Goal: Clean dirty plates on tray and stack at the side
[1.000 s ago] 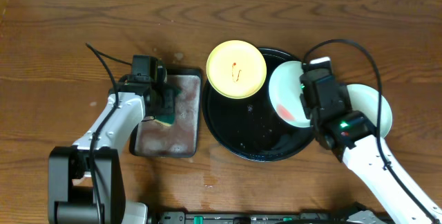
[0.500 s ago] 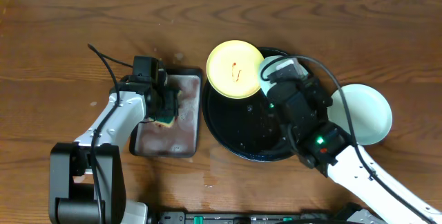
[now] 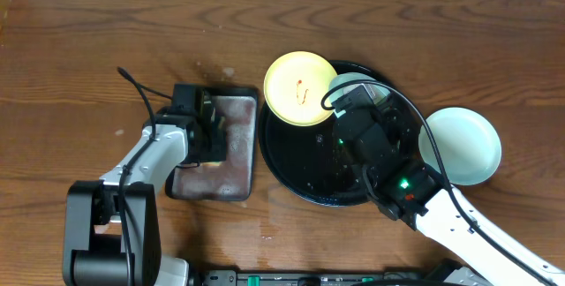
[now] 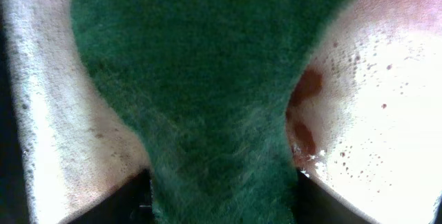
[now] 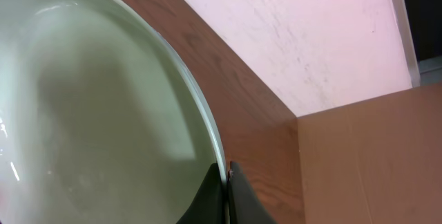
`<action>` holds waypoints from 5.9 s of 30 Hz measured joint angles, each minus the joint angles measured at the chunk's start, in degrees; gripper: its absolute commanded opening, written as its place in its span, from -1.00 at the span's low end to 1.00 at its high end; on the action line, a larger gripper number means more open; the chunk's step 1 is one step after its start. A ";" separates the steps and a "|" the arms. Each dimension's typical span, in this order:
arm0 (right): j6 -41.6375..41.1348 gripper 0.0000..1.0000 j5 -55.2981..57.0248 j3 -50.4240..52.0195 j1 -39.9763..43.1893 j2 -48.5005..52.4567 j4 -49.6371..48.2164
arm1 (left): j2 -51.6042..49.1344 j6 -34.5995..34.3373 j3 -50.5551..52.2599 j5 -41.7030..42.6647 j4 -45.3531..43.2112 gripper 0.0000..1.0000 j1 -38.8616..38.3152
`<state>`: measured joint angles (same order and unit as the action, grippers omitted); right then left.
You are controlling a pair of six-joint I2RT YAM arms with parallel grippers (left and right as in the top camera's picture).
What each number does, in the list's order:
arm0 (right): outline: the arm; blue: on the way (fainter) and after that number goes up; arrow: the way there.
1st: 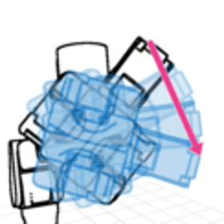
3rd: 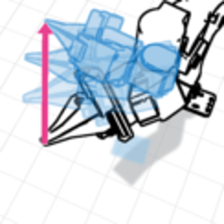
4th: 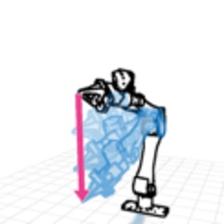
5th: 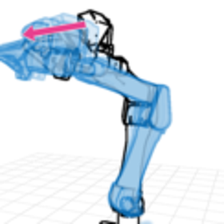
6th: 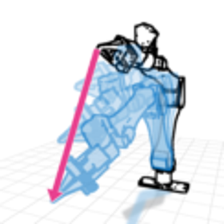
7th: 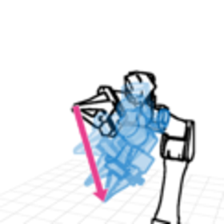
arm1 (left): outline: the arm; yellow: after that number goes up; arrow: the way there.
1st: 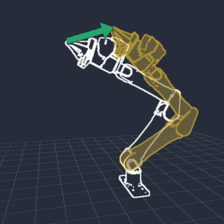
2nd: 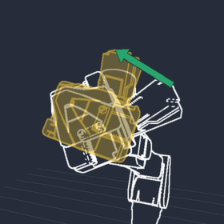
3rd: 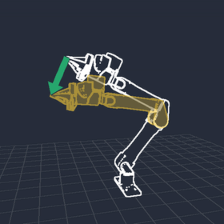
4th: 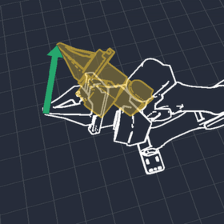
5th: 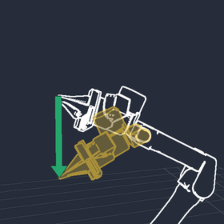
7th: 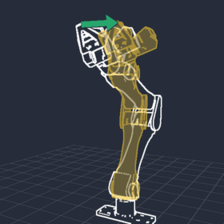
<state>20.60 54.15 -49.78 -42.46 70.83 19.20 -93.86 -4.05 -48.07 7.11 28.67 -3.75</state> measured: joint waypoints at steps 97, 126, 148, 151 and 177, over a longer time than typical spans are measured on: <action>0.17 -0.98 0.74 0.00 0.00 0.00 -0.24 | 2.54 -3.21 -1.36 1.46 -1.68 0.00 -2.32; 0.17 -0.98 0.98 0.00 0.00 0.00 -0.24 | -0.52 -4.07 -1.16 0.04 -4.31 -0.86 -2.91; 1.66 -0.98 6.40 0.00 0.00 -0.02 -5.27 | 0.24 -4.07 -1.31 0.02 -3.58 -0.86 -2.91; 0.24 -0.98 7.10 0.00 0.02 -0.02 -4.98 | 0.24 -4.07 -1.31 0.02 -3.58 -0.85 -2.91; -47.80 -0.98 -44.15 -0.22 54.58 -0.07 22.88 | 0.24 -4.07 -1.31 0.02 -3.34 -0.86 -2.91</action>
<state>-27.20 10.00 -50.00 12.12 70.76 42.09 -93.62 -8.12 -49.39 7.14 25.32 -6.66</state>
